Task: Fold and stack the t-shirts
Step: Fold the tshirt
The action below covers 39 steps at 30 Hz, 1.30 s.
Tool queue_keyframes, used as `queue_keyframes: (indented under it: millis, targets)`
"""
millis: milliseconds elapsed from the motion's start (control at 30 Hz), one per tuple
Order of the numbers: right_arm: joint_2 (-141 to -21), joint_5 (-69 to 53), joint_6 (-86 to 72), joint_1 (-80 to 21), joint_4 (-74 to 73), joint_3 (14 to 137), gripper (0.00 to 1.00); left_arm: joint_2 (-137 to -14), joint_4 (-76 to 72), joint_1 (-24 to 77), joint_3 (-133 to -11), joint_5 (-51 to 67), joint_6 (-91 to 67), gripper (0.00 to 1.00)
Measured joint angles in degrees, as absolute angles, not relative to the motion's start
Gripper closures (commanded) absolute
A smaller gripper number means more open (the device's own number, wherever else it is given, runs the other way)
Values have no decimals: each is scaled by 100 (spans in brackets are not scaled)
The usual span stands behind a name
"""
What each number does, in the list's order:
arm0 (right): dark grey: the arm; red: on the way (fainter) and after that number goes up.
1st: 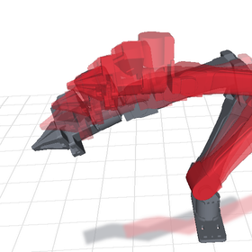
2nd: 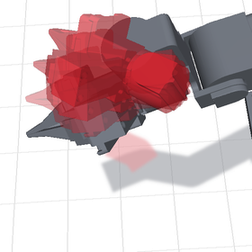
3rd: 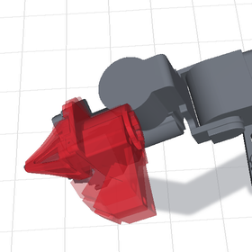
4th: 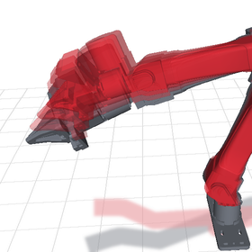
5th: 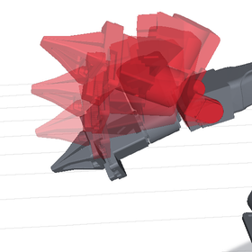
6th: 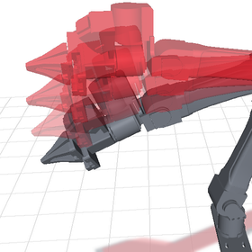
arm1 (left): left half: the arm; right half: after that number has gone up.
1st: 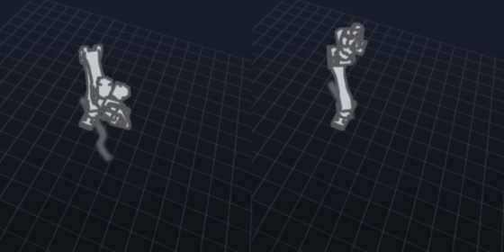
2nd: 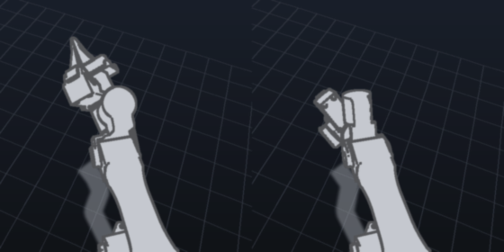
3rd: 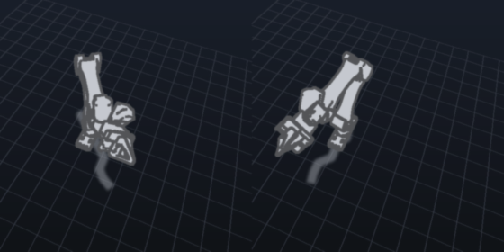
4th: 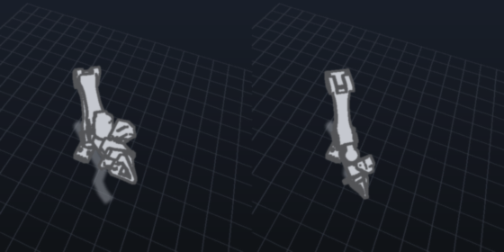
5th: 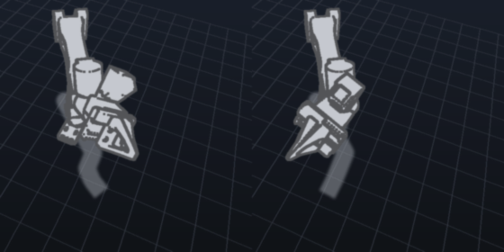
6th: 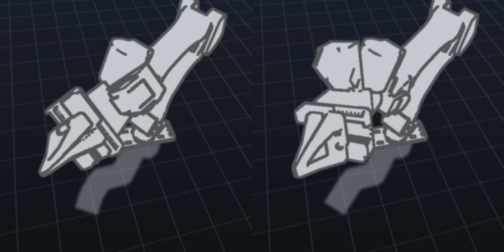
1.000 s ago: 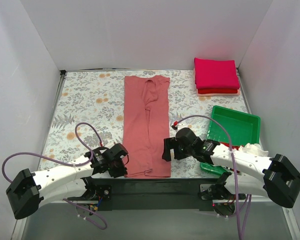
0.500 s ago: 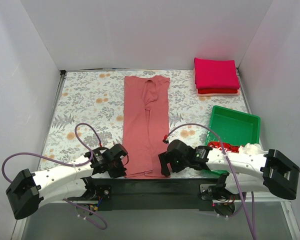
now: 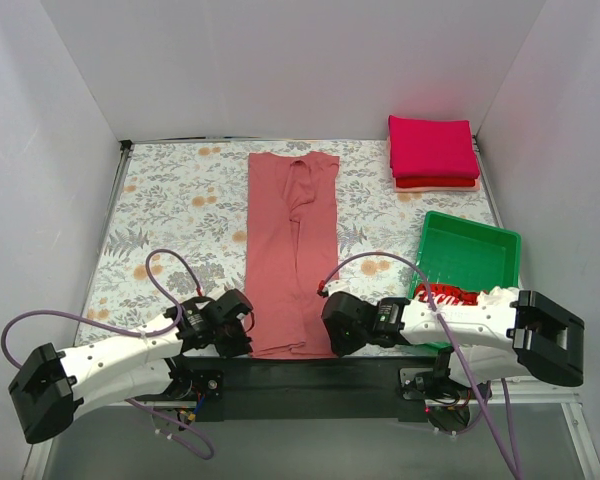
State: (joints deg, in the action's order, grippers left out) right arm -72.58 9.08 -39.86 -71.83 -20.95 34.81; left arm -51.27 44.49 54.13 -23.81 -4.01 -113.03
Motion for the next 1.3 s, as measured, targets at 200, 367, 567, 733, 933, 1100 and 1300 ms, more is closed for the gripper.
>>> queue_keyframes:
  millis: [200,367,567,733,933,1100,1300]
  targets:
    - [-7000,878,-4185,-7229,-2143,3328,99,-4993,4506,5413,-2296,-388,-11402,100]
    - [-6635,810,-4307,-7284,-2178,3131,99,-4840,4663,5413,-2292,-333,-11424,100]
    - [-6464,781,-4322,-7317,-2204,3124,99,-4619,4762,5413,-2298,-252,-11426,100]
    - [-6434,908,-4311,-7328,-2215,3129,99,-4648,4797,5413,-2458,-322,-11393,100]
    - [-6392,1385,-4134,-7336,-2270,3297,99,-4842,4812,5413,-3059,-993,-11417,100]
    - [-6447,1828,-3787,-7120,-2268,3776,99,-5181,4652,5413,-3601,-1900,-11356,100]
    - [-6836,1922,-3037,-6383,-2093,4495,99,-6020,4366,5299,-4287,-2733,-11065,100]
